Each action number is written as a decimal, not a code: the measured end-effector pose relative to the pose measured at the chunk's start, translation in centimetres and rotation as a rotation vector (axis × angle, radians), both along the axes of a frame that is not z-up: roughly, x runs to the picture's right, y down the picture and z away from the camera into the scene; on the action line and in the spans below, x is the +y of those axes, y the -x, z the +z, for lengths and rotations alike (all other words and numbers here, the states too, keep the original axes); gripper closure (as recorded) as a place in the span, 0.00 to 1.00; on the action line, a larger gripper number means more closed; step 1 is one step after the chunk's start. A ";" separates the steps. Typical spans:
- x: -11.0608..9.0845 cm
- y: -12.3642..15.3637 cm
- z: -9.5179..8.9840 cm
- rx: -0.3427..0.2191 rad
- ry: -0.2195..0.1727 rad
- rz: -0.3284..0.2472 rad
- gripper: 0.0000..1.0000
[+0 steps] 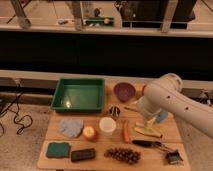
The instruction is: Place pepper in red bowl
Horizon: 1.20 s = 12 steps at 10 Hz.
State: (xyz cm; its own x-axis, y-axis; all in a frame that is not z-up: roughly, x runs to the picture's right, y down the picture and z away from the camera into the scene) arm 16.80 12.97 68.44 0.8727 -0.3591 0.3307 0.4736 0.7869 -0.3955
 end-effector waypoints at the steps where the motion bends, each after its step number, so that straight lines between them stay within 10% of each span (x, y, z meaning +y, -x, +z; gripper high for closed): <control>1: 0.3 0.6 0.1 -0.031 0.009 -0.011 0.20; 7: 3.8 9.1 2.4 -0.297 0.146 -0.092 0.20; 12: 4.0 5.9 6.9 -0.324 0.170 -0.113 0.20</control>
